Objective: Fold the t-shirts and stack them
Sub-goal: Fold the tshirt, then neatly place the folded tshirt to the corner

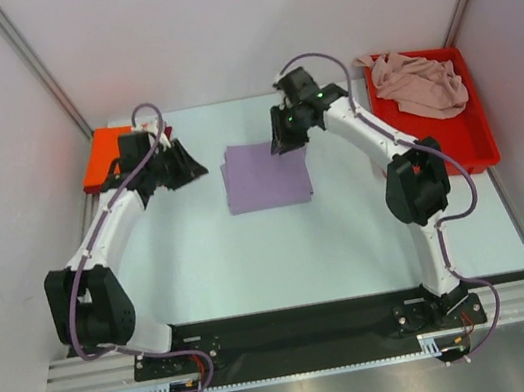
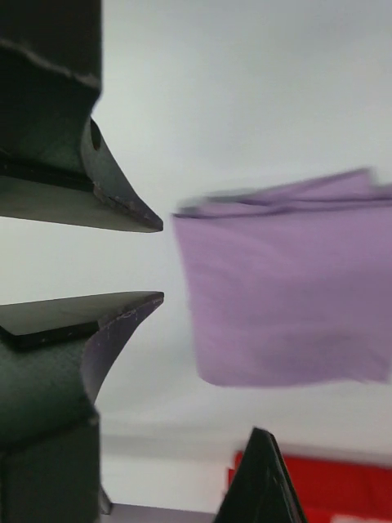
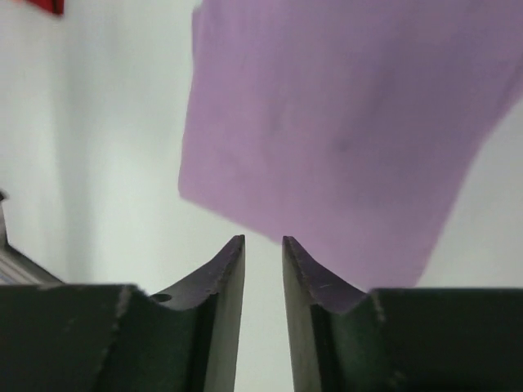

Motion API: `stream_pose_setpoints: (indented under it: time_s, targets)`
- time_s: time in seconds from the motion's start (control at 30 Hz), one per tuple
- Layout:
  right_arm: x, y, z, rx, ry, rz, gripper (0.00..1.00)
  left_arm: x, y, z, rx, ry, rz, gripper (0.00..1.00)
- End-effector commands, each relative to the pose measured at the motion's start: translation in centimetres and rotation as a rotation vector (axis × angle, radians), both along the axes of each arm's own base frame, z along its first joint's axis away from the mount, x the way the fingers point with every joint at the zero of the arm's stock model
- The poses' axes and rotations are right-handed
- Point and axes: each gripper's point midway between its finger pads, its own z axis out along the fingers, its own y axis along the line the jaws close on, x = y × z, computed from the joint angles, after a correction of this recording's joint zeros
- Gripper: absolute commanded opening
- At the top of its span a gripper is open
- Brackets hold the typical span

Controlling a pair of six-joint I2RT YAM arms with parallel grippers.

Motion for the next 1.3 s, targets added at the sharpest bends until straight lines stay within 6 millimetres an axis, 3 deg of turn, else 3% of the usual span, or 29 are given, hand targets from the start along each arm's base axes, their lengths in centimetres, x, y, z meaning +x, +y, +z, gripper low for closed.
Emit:
stream_pose_setpoints:
  time_s: [0.0,0.07,0.13,0.23,0.3,0.37,0.4,0.53,0.63,0.8,0.83,0.9,0.93,0.97,1.03,1.07,1.1,1.2,1.27]
  targets:
    - [-1.9,-0.5,-2.9,-0.054,0.083,-0.026,0.29,-4.5,0.3,-3.1,0.005,0.102,-0.027,0.40]
    - [-2.2,-0.4,-3.9,-0.075,0.096,-0.023,0.28,-5.9,0.4,-2.4,-0.002,0.084,-0.029,0.40]
    - [-2.0,-0.5,-5.4,-0.081,0.107,-0.019,0.24,-7.3,0.5,-3.2,-0.003,0.109,-0.028,0.40]
    - [-1.8,-1.9,-8.2,-0.138,0.127,-0.035,0.17,-8.8,0.6,-3.2,-0.004,0.108,-0.031,0.41]
    - [-2.6,-3.2,-10.4,-0.166,0.163,-0.040,0.17,-9.4,0.8,-3.1,0.002,0.104,-0.030,0.41]
    - [-2.6,-4.2,-11.4,-0.191,0.153,-0.052,0.17,-10.0,0.9,-3.4,0.007,0.112,-0.028,0.41]
    - [-3.6,-5.2,-12.9,-0.215,0.188,-0.055,0.17,-10.2,1.0,-3.3,0.006,0.108,-0.028,0.41]
    - [-6.4,-7.4,-15.2,-0.269,0.257,-0.080,0.16,-10.9,1.1,-3.7,0.013,0.117,-0.031,0.41]
    - [-7.8,-9.3,-14.9,-0.314,0.267,-0.126,0.17,-11.3,1.1,-3.7,0.015,0.109,-0.033,0.41]
    - [-6.5,-8.6,-10.0,-0.400,0.108,-0.063,0.26,-11.6,1.3,-3.4,0.014,0.090,-0.022,0.42]
    - [-5.4,-7.3,-7.8,-0.416,0.034,-0.046,0.32,-11.6,1.5,-3.0,0.017,0.078,-0.014,0.41]
    - [-4.8,-6.6,-6.0,-0.460,-0.027,-0.001,0.40,-11.7,1.6,-2.6,0.011,0.071,0.003,0.42]
    - [-5.0,-5.7,-5.1,-0.485,-0.053,0.028,0.51,-11.8,1.6,-2.4,0.013,0.066,0.009,0.42]
    - [-4.1,-5.5,-3.3,-0.522,-0.114,0.038,0.57,-11.9,1.8,-1.8,0.007,0.050,0.024,0.43]
    - [-4.1,-4.3,-2.0,-0.554,-0.168,0.087,0.72,-12.0,2.3,-1.3,0.018,0.036,0.055,0.44]
    - [-4.5,-2.7,-1.2,-0.583,-0.222,0.163,0.76,-12.2,2.6,-0.5,0.016,0.014,0.080,0.45]
    - [-4.6,-1.7,-1.0,-0.587,-0.251,0.207,0.85,-12.6,3.0,-0.5,0.026,0.026,0.105,0.46]
    - [-6.5,2.4,-1.6,-0.567,-0.308,0.385,0.97,-13.4,5.9,0.6,0.085,0.019,0.285,0.47]
    - [-8.0,5.2,-2.6,-0.562,-0.361,0.474,1.00,-13.6,8.6,1.3,0.122,0.011,0.468,0.48]
